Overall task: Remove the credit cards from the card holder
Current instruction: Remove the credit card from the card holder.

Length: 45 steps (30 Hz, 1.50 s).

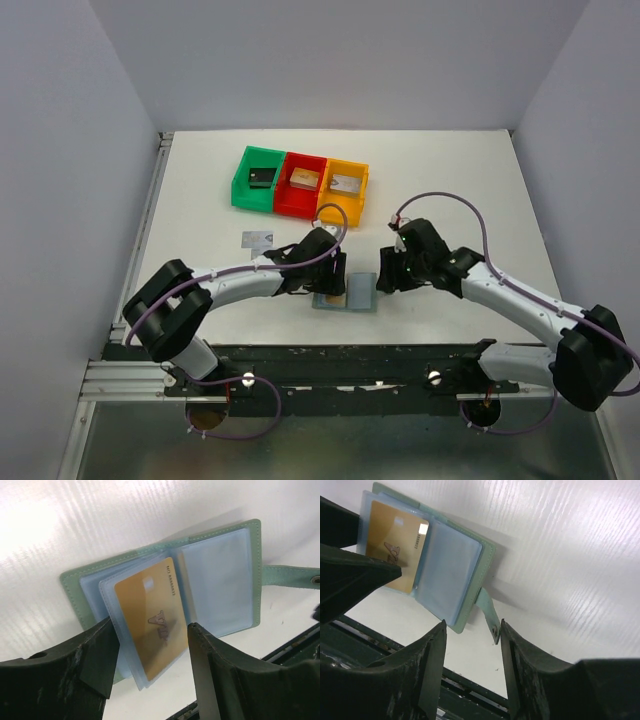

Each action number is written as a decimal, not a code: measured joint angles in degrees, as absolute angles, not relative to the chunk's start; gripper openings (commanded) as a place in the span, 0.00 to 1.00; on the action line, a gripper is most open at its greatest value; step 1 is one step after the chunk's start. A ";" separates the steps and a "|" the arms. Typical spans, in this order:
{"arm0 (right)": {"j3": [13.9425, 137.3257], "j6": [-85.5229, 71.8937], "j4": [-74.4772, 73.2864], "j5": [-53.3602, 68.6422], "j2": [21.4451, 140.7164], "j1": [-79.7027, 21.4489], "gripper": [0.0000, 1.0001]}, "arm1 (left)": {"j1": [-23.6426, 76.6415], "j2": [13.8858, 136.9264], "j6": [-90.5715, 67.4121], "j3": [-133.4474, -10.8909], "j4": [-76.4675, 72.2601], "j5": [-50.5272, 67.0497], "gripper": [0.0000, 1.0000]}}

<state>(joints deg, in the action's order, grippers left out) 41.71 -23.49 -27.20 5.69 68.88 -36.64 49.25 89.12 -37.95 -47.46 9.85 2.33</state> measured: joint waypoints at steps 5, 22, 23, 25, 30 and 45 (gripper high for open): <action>44.56 -23.31 -29.91 4.21 65.30 -36.64 0.56 | 49.25 86.04 -38.17 -47.46 13.02 -1.48 0.73; 40.71 -30.59 -8.95 26.57 70.91 -36.64 0.62 | 43.97 76.49 -40.23 -35.79 -2.26 5.72 0.08; 40.05 -31.31 -7.94 27.14 71.92 -36.62 0.62 | 43.99 77.95 -40.40 -35.51 -3.31 6.70 0.06; 38.96 -32.67 -5.87 28.12 73.58 -36.64 0.63 | 43.99 79.33 -40.71 -35.14 -4.49 7.60 0.02; 37.87 -35.64 0.34 29.74 78.11 -36.62 0.63 | 43.99 81.38 -41.85 -34.26 -6.76 8.23 0.00; 37.39 -39.92 8.25 30.55 88.88 -36.64 0.59 | 43.94 81.80 -43.59 -31.83 -6.81 4.62 0.00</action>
<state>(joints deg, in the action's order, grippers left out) 37.39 -39.92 8.25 30.55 88.88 -36.64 43.94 81.80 -43.59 -31.83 -6.81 4.62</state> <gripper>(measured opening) 0.603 0.028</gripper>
